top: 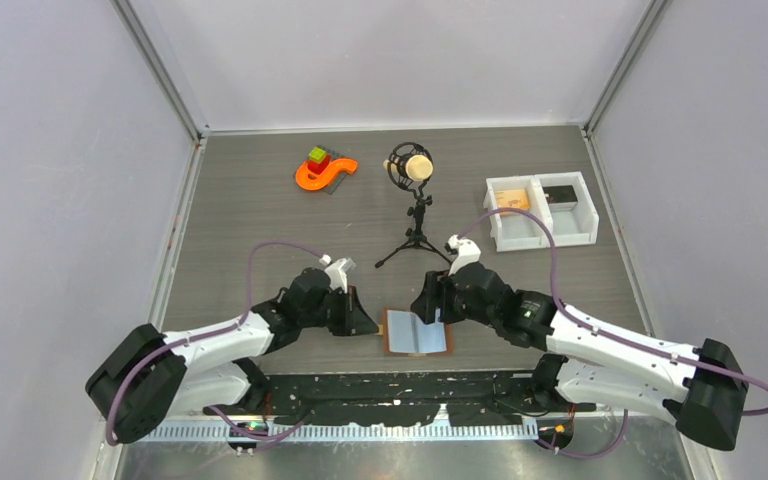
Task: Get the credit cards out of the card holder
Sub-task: Remove the credit card from the card holder.
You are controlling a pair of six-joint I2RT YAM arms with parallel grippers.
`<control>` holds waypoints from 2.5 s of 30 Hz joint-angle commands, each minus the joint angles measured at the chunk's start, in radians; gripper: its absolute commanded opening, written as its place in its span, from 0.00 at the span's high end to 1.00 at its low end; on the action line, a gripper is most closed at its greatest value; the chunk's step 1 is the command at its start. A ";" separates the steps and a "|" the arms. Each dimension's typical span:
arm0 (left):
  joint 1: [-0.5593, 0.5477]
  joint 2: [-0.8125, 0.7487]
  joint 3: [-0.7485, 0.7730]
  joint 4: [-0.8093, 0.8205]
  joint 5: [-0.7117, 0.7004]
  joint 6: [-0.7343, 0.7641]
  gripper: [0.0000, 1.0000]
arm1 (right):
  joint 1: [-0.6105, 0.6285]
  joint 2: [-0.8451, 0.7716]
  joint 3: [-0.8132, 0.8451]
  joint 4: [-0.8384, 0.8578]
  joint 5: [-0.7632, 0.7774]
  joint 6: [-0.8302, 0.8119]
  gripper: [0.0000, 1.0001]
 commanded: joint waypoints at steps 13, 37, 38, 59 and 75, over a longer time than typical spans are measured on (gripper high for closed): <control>0.000 -0.064 -0.030 0.075 0.029 -0.034 1.00 | 0.189 0.322 0.028 0.194 0.058 0.145 0.26; 0.000 -0.038 -0.029 0.075 0.032 -0.030 1.00 | 0.209 0.321 0.032 -0.022 0.277 0.150 0.37; 0.000 -0.037 -0.028 0.074 0.032 -0.029 1.00 | 0.209 0.304 0.031 -0.047 0.298 0.148 0.37; 0.000 -0.062 -0.024 0.038 0.036 -0.021 1.00 | 0.210 0.156 0.041 0.065 0.210 0.041 0.35; 0.000 -0.055 -0.019 0.037 0.044 -0.016 1.00 | 0.211 0.406 0.062 0.188 0.100 0.069 0.24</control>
